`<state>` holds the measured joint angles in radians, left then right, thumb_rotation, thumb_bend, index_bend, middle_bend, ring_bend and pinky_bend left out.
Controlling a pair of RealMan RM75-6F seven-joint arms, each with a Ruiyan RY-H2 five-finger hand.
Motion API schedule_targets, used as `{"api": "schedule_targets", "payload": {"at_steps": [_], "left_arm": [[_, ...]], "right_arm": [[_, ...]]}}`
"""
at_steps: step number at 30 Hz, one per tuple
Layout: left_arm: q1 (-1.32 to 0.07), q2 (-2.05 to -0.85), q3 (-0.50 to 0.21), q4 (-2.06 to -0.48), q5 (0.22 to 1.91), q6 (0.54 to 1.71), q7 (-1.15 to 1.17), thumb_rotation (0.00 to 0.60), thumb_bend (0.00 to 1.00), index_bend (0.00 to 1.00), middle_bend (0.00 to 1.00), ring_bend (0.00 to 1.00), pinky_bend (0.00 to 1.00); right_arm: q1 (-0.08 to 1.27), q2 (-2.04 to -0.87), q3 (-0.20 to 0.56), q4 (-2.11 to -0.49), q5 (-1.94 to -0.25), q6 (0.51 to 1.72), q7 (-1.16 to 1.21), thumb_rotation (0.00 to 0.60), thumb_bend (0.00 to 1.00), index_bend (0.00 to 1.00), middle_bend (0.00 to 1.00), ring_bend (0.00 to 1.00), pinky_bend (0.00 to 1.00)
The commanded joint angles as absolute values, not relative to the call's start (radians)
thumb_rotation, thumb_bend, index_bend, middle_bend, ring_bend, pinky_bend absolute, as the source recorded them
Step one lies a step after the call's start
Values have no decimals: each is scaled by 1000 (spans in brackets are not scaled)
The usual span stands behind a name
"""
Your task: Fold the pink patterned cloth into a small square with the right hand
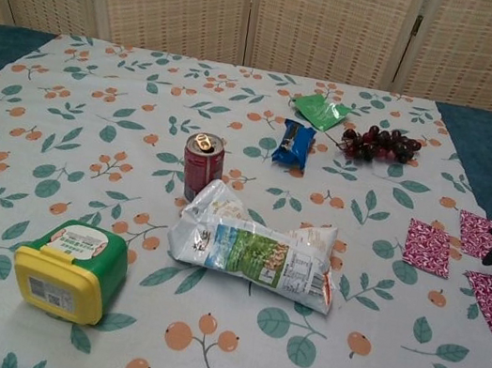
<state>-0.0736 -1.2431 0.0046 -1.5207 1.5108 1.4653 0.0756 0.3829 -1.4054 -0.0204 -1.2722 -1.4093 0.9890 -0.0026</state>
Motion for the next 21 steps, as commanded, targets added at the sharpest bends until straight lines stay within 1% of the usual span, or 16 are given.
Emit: {"api": "schedule_targets", "payload": {"at_steps": [1, 21], "left_arm": [[-73, -1243, 5, -1520, 1510, 1464, 74, 600, 193, 172, 68, 102, 0], [-70, -1244, 6, -1516, 1506, 1461, 69, 600, 193, 172, 68, 103, 0]], "right_arm": [[390, -1406, -19, -1271, -1404, 976, -12, 437, 194, 220, 57, 0, 0], [401, -1423, -14, -1227, -1375, 932, -37, 437, 195, 220, 57, 0, 0]]}}
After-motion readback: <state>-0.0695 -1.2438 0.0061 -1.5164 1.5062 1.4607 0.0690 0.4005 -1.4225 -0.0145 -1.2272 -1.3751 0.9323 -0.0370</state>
